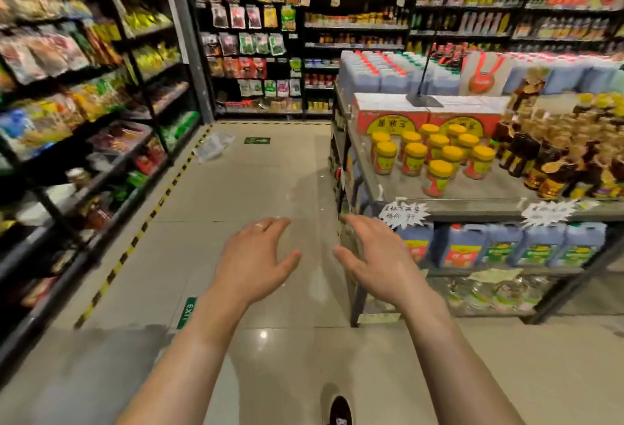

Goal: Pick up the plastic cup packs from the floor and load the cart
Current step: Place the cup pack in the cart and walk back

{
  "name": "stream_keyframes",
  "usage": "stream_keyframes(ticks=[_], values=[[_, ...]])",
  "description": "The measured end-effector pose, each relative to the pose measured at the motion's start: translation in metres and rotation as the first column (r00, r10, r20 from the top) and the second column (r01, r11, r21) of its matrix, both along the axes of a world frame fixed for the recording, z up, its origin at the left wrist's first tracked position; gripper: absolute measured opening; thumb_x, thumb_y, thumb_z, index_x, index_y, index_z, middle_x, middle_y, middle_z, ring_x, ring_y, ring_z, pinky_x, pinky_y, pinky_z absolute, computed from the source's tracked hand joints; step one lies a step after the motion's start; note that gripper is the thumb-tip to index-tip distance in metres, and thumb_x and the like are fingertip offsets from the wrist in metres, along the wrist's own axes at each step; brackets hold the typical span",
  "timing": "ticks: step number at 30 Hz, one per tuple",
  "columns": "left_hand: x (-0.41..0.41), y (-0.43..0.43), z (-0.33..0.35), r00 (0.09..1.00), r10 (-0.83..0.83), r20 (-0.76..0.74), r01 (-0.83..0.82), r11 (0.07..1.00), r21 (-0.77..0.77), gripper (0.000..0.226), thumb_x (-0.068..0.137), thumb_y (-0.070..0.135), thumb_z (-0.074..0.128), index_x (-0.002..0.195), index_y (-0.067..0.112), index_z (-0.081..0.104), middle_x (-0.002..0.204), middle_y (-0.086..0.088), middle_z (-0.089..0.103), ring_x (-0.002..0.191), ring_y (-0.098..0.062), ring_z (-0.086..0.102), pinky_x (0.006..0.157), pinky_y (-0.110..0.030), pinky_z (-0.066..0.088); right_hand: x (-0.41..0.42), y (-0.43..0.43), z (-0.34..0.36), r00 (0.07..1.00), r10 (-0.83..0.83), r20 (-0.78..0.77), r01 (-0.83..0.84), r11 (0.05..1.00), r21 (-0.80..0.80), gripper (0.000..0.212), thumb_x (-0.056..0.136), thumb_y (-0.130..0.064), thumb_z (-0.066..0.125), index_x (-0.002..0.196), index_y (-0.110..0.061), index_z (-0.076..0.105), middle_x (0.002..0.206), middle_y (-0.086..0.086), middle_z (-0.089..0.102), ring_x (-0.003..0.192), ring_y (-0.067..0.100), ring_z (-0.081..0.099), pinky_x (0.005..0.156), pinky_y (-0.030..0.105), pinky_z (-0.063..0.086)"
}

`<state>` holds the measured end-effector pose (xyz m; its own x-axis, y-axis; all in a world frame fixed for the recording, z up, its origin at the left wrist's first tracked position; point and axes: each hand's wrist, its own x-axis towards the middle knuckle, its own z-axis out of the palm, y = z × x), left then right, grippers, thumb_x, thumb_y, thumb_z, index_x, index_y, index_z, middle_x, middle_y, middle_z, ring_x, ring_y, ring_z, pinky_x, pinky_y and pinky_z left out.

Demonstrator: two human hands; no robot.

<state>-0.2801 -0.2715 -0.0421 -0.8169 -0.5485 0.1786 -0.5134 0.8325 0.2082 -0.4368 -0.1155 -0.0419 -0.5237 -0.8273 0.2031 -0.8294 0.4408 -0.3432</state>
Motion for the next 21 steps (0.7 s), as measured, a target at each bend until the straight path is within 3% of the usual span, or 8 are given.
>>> stream_keyframes(ticks=[4, 9, 12, 17, 21], values=[[-0.052, -0.082, -0.005, 0.992, 0.123, 0.005, -0.123, 0.992, 0.011, 0.069, 0.085, 0.060, 0.044, 0.145, 0.026, 0.038, 0.145, 0.001, 0.046, 0.134, -0.020, 0.040, 0.107, -0.034, 0.035, -0.072, -0.089, -0.009, 0.995, 0.099, -0.009, -0.099, 0.994, 0.051, 0.072, 0.090, -0.061, 0.042, 0.150, -0.022, 0.029, 0.152, 0.002, 0.037, 0.140, 0.023, 0.030, 0.113, 0.040, 0.027], [-0.106, -0.173, 0.002, 0.966, 0.257, 0.031, -0.258, 0.966, 0.022, 0.075, 0.081, 0.065, 0.031, 0.145, 0.027, 0.037, 0.146, 0.002, 0.045, 0.135, -0.019, 0.038, 0.108, -0.032, 0.033, -0.154, -0.202, 0.002, 0.980, 0.193, 0.046, -0.195, 0.979, 0.061, 0.089, 0.079, -0.076, 0.012, 0.151, -0.026, 0.027, 0.155, 0.001, 0.033, 0.144, 0.022, 0.024, 0.117, 0.041, 0.021], [-0.126, -0.227, 0.002, 0.941, 0.333, 0.050, -0.333, 0.943, -0.020, 0.073, 0.083, 0.064, 0.031, 0.145, 0.028, 0.037, 0.147, 0.002, 0.044, 0.136, -0.018, 0.038, 0.108, -0.033, 0.033, -0.192, -0.268, 0.006, 0.973, 0.230, 0.025, -0.231, 0.970, 0.074, 0.087, 0.081, -0.076, 0.013, 0.150, -0.026, 0.029, 0.153, 0.001, 0.035, 0.143, 0.022, 0.027, 0.116, 0.042, 0.024], [-0.159, -0.325, -0.003, 0.904, 0.422, 0.066, -0.420, 0.907, -0.035, 0.087, 0.073, 0.070, 0.012, 0.145, 0.028, 0.038, 0.148, 0.002, 0.043, 0.137, -0.018, 0.036, 0.108, -0.035, 0.033, -0.233, -0.379, 0.001, 0.957, 0.290, 0.009, -0.288, 0.947, 0.144, 0.088, 0.078, -0.075, 0.010, 0.151, -0.028, 0.026, 0.156, 0.001, 0.031, 0.145, 0.025, 0.021, 0.116, 0.043, 0.021], [-0.185, -0.420, -0.013, 0.902, 0.429, 0.047, -0.428, 0.903, -0.035, 0.085, 0.076, 0.069, 0.016, 0.145, 0.026, 0.041, 0.147, -0.001, 0.045, 0.137, -0.022, 0.037, 0.107, -0.039, 0.034, -0.259, -0.479, -0.012, 0.950, 0.309, -0.043, -0.295, 0.935, 0.198, 0.090, 0.075, -0.075, 0.003, 0.152, -0.031, 0.020, 0.158, 0.000, 0.025, 0.146, 0.025, 0.017, 0.116, 0.044, 0.018]])
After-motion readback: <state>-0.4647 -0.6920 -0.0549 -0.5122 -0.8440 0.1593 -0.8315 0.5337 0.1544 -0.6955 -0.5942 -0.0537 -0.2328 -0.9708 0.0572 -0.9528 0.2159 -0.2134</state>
